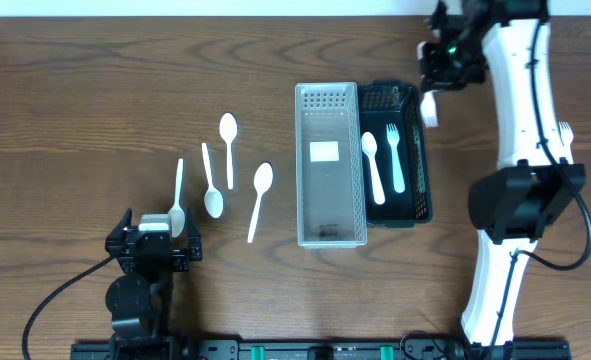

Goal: Pack container
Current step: 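Carry the spoon into the black tray and release it, then move the right gripper to the last white fork and grasp it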

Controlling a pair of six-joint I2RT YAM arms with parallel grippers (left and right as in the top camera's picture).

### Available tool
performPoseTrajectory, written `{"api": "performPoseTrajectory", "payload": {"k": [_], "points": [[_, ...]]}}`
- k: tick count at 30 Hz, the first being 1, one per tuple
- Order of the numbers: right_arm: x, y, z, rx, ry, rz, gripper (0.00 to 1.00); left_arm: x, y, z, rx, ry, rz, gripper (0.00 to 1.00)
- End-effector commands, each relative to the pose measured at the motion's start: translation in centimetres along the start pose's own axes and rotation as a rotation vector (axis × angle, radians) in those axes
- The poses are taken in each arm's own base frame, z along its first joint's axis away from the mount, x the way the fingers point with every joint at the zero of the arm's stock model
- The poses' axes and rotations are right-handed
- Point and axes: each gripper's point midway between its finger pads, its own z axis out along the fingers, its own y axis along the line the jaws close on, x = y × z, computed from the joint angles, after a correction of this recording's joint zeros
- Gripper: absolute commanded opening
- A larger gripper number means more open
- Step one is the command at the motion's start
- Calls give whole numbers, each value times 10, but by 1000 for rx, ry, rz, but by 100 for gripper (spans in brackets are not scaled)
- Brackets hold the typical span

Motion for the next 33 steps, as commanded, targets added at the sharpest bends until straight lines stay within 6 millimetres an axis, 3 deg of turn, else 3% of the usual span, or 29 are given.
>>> {"api": "performPoseTrajectory", "payload": {"k": [1, 4, 6, 8, 9, 13, 16, 17, 18, 21, 29, 33], "points": [[13, 20, 17, -16, 63, -6, 2, 14, -1, 3, 3, 34, -6, 98], [23, 29, 34, -16, 112, -26, 4, 14, -1, 3, 3, 34, -6, 98], [29, 35, 46, -16, 137, -39, 11, 14, -1, 3, 3, 34, -6, 98], [32, 37, 54, -15, 150, -46, 25, 14, -1, 3, 3, 34, -6, 98], [33, 38, 57, -15, 155, -49, 38, 14, -1, 3, 3, 34, -6, 98], [32, 35, 58, -15, 153, -42, 50, 14, -1, 3, 3, 34, -6, 98], [29, 24, 54, -12, 146, -18, 53, 14, -1, 3, 3, 34, -6, 98], [29, 18, 53, -9, 145, -6, 56, 14, -1, 3, 3, 34, -6, 98], [28, 10, 51, -4, 142, 4, 67, 14, -1, 3, 3, 34, -6, 98], [27, -30, 41, 70, 136, 45, 99, 14, -1, 3, 3, 34, -6, 98], [51, -176, 6, 272, 177, 56, 99, 14, -1, 3, 3, 34, -6, 98], [59, -232, -6, 300, 131, 122, 99, 14, -1, 3, 3, 34, -6, 98]]}}
